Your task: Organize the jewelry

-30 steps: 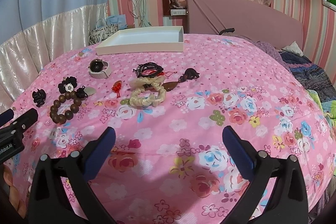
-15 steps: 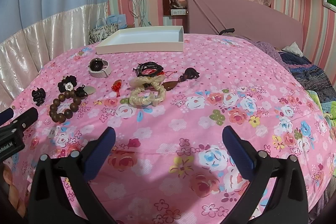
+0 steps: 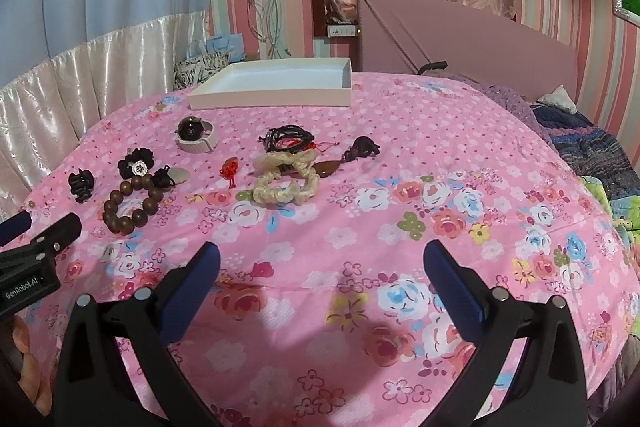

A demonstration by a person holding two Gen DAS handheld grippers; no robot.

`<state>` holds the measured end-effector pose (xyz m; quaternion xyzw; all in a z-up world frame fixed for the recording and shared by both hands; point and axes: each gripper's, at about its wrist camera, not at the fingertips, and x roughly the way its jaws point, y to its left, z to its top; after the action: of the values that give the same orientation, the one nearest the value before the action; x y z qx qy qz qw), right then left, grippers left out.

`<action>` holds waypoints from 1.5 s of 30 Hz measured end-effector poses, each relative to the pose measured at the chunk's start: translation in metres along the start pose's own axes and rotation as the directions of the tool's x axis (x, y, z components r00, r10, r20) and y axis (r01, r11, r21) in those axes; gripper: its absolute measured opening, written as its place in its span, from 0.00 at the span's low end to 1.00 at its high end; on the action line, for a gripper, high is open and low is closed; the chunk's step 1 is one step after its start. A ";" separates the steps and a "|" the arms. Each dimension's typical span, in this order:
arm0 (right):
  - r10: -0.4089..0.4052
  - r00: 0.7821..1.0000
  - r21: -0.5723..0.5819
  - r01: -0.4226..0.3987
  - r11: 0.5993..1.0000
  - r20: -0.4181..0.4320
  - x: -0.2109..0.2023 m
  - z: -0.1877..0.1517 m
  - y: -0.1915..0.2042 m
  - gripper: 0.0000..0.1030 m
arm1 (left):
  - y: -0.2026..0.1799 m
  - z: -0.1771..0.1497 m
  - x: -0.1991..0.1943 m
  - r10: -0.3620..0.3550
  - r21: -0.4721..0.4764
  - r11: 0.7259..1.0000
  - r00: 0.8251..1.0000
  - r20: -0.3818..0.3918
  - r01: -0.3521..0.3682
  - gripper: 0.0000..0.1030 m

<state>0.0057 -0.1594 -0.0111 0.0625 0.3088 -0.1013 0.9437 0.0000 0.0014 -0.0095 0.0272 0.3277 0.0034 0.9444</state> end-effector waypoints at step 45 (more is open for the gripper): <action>-0.028 0.999 -0.006 0.028 1.000 0.043 -0.025 0.003 -0.009 0.98 | 0.018 -0.004 -0.028 0.016 -0.015 1.000 0.999 0.035 -0.015 0.97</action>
<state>-0.0147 -0.1646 0.0060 0.0528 0.2897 -0.1149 0.9487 -0.0242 0.0187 0.0055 0.0229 0.3109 0.0127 0.9501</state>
